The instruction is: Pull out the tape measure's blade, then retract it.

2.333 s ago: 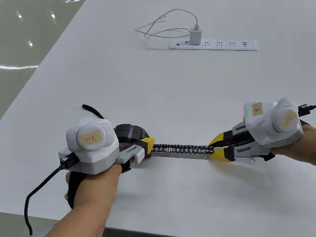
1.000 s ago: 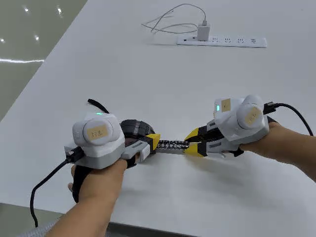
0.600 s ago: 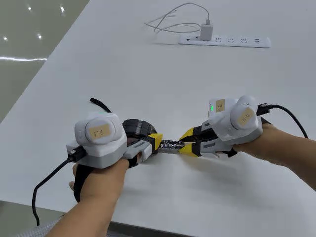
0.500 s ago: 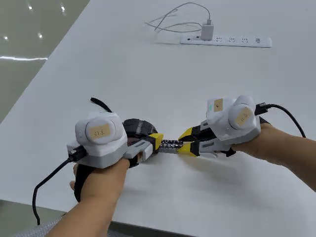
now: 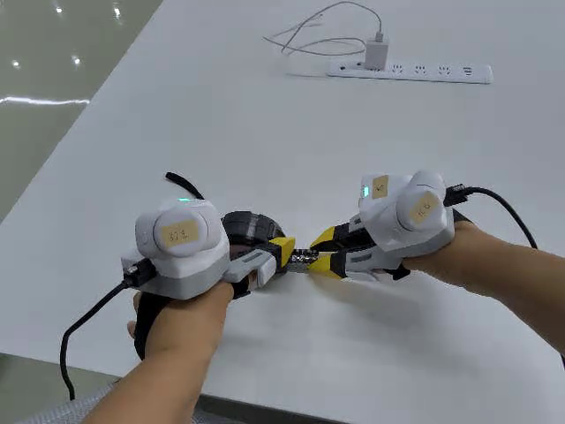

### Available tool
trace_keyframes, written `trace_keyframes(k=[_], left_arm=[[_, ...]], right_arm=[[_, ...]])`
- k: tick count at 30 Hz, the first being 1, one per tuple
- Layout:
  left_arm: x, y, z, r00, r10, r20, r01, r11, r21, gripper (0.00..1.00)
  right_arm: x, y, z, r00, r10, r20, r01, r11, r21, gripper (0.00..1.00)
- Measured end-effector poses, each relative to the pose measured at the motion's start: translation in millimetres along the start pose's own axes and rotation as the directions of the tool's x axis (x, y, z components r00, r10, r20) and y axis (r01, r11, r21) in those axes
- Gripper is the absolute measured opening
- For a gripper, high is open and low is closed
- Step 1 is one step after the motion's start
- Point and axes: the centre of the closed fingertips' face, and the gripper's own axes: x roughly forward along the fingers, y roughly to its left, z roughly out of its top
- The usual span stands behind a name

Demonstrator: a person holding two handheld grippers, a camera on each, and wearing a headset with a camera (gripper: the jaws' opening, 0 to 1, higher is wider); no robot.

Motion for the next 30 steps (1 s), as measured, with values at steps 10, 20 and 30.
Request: trace_keyframes(k=[10, 20, 30], left_arm=[[-0.3, 0.3, -0.1, 1.0, -0.002, 0.001, 0.002, 1.0, -0.009, 0.57], [-0.2, 0.9, -0.1, 1.0, -0.005, 0.003, 0.006, 1.0, -0.021, 0.57], [0.3, 1.4, 1.2, 1.0, -0.007, 0.007, 0.007, 1.0, -0.028, 0.57]], right_arm=[[6.4, 0.3, 5.3, 1.0, 0.005, 0.0, -0.005, 1.0, -0.005, 0.08], [12.9, -0.4, 10.6, 1.0, 0.004, 0.002, -0.004, 1.0, -0.004, 0.08], [17.7, -0.9, 13.4, 1.0, 0.003, -0.002, -0.003, 1.0, -0.005, 0.08]])
